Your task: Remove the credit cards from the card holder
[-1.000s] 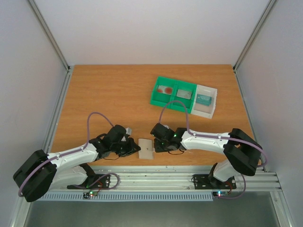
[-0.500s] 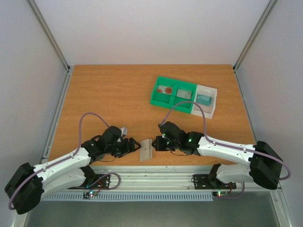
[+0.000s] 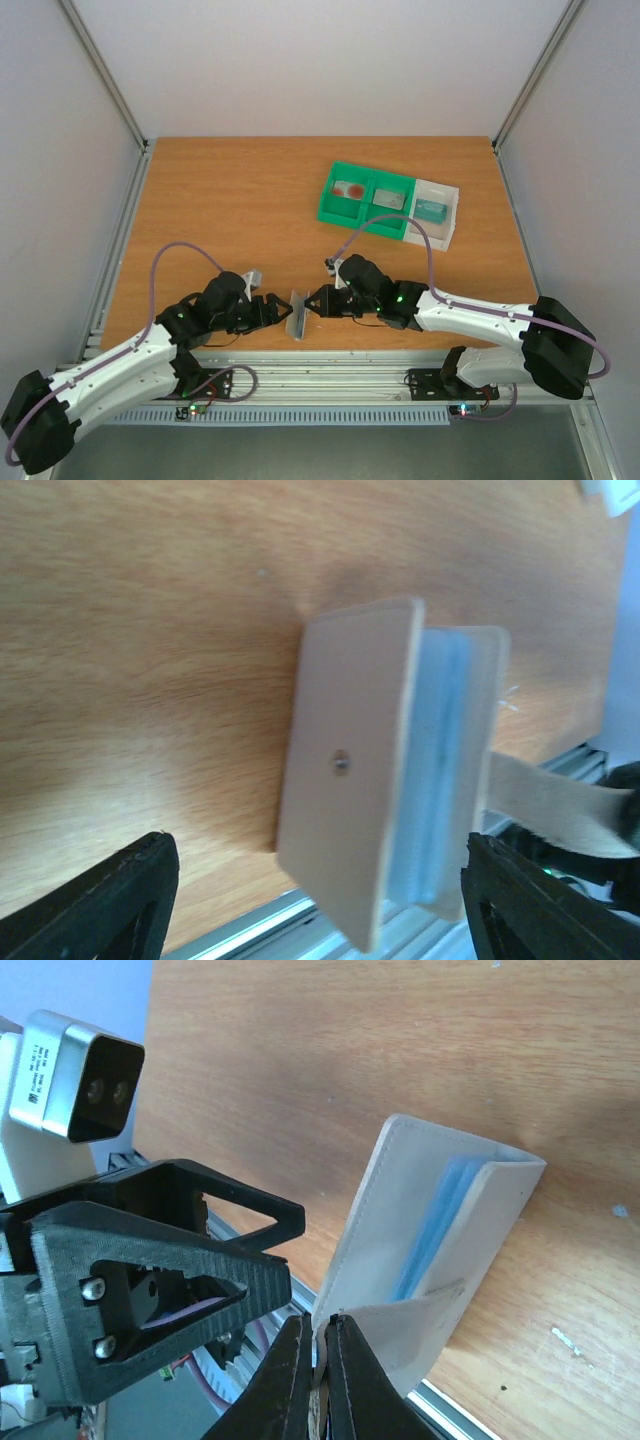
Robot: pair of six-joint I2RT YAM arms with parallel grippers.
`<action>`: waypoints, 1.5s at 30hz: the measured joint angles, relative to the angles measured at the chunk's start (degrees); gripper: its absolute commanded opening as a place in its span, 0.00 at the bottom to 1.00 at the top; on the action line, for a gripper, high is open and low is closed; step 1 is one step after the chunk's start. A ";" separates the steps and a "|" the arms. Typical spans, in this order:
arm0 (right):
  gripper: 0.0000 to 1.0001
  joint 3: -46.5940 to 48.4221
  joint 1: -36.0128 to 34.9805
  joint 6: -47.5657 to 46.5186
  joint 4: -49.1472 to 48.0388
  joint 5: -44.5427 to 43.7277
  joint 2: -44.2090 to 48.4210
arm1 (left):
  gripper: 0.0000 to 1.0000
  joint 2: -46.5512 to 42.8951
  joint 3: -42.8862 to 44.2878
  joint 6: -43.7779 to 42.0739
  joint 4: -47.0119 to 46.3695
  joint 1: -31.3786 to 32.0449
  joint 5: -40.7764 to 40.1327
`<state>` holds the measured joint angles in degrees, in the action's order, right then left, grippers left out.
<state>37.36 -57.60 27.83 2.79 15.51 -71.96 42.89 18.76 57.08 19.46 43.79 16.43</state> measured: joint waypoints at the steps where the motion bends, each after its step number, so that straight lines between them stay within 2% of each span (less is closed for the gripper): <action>1: 0.01 0.00 0.00 0.04 0.13 -0.04 -0.09 | 0.76 0.00 -0.39 -0.17 0.55 0.00 -0.35; 7: 0.01 -0.50 0.02 -0.04 3.65 -2.80 0.94 | 0.70 1.33 -0.90 -0.79 2.32 0.00 -2.12; 10: 0.01 -0.98 0.07 -0.13 4.26 -3.30 1.88 | 0.63 2.73 -0.90 -1.20 2.34 0.00 -2.58; 13: 0.02 -0.94 0.04 -0.48 4.13 -3.08 1.92 | 0.63 4.09 -0.90 -1.64 2.03 0.00 -2.75; 22: 0.01 1.05 0.07 0.63 -0.20 0.42 -2.64 | 0.81 0.92 -3.80 -0.72 -3.43 0.00 -0.90; 29: 0.01 1.36 0.07 2.16 -3.19 2.16 -4.87 | 0.84 -3.65 -7.23 0.00 -5.40 0.00 -0.81; 32: 0.01 1.68 0.07 3.08 -4.50 2.89 -5.05 | 0.79 -4.35 -7.32 0.04 -5.53 0.00 -0.81; 38: 0.01 1.70 0.07 4.52 -6.03 3.43 -4.92 | 0.53 -4.26 -7.32 -0.07 -5.42 0.00 -1.42; 45: 0.01 1.64 0.07 4.74 -6.19 2.99 -4.26 | 0.56 -3.08 -7.32 -0.33 -5.20 0.00 -1.90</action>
<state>39.00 -57.54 32.58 -3.40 18.50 -76.23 39.81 11.44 56.75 14.26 43.79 14.52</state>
